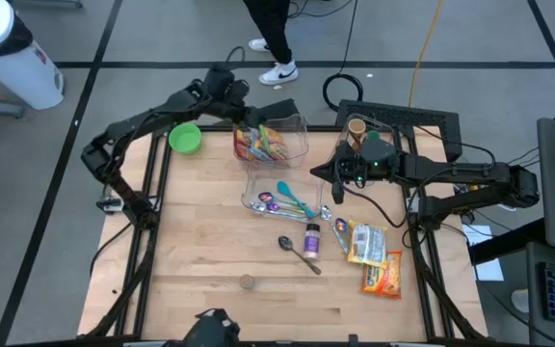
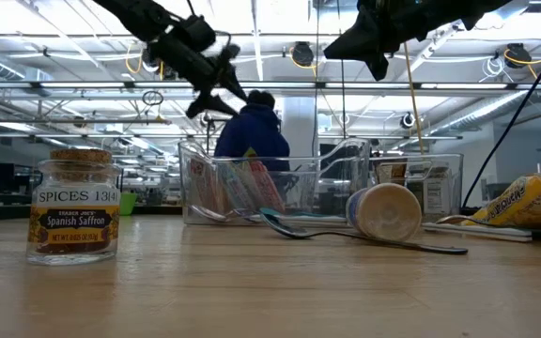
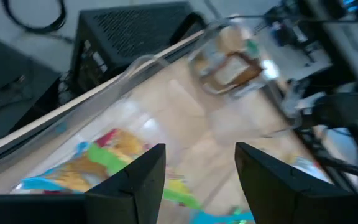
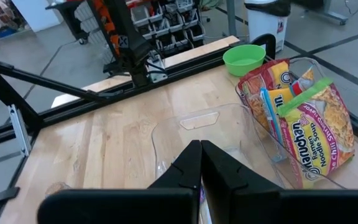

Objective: Pick & Place Food Item
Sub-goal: Put the brown seasoning bottle into the top right transparent bin

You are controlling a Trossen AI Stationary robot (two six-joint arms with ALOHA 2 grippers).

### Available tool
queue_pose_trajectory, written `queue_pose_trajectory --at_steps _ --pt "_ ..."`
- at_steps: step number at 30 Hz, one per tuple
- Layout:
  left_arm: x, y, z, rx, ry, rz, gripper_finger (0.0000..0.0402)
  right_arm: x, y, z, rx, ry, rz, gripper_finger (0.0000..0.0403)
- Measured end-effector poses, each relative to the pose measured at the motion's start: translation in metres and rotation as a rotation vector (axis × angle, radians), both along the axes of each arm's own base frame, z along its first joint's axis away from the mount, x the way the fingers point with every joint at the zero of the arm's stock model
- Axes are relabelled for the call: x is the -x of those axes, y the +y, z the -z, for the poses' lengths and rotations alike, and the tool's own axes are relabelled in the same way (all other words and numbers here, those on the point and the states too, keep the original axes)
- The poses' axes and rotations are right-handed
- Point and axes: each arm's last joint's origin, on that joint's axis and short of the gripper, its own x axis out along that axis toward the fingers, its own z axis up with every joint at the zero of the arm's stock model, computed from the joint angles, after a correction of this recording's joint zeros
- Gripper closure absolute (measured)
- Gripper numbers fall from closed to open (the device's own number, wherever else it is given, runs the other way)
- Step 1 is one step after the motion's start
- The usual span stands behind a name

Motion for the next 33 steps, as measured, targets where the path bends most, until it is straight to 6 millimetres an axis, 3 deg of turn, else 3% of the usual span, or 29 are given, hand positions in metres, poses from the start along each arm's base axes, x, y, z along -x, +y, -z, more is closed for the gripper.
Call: queue_pose_trajectory --at_steps 8,19,24,33 --pt "0.027 -0.029 -0.055 -0.085 -0.146 0.059 0.0201 -0.001 0.0 -0.002 -0.047 -0.03 0.014 0.0398" --pt "0.058 -0.099 -0.117 -0.171 -0.342 0.19 0.0202 -0.001 0.0 -0.002 -0.166 -0.046 0.049 0.0339" --pt "0.058 -0.135 -0.13 -0.193 -0.395 0.313 0.0201 -0.001 0.0 -0.002 -0.212 -0.052 0.062 0.0273" --pt "0.039 -0.199 -0.132 -0.13 -0.416 0.539 0.0201 -0.001 0.0 -0.004 -0.297 -0.085 0.085 0.0164"
